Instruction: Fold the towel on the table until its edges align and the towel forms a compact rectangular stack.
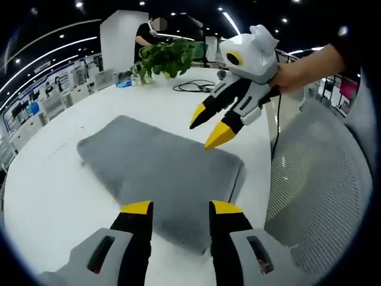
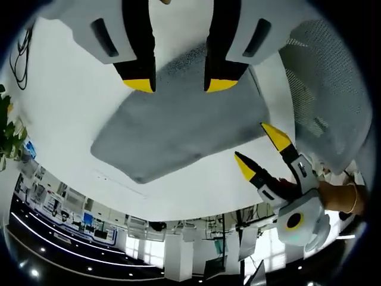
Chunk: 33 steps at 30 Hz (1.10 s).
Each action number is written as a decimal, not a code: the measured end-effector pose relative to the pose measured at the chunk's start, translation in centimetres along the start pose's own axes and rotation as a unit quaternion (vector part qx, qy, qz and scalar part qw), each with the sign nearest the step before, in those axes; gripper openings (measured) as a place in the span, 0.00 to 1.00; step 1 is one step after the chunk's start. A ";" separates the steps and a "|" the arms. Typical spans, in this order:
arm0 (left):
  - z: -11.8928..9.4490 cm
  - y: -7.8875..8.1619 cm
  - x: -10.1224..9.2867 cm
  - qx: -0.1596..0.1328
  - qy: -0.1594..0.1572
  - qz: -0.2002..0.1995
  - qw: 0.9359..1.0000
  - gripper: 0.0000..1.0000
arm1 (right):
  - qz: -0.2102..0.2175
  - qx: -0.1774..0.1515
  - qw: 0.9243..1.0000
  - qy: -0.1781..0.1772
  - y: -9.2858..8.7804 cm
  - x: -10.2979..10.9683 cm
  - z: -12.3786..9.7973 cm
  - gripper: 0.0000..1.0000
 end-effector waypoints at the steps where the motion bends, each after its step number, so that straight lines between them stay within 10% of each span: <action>1: 0.0 -0.2 -0.3 0.004 -0.002 0.005 1.000 0.35 | 0.000 0.003 1.000 0.006 -0.1 0.5 -0.1 0.32; 14: 1.5 -2.1 -3.5 0.046 -0.041 0.045 0.997 0.28 | -0.106 0.051 0.991 0.061 -3.7 6.2 -0.6 0.29; 33: 2.4 -3.1 -2.9 0.067 -0.029 0.089 0.993 0.23 | -0.171 0.089 0.979 0.073 -5.5 6.2 1.0 0.26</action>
Point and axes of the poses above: the point that each gripper's makers call its tool centre point, and the gripper's own axes: z roughly forward along the fingers, x roughly to its left, y roughly out of its top, the point moved 1 cm from there along -z, roughly backward along the fingers, and after that the axes turned 1 degree about -z, right-handed, at the moved point
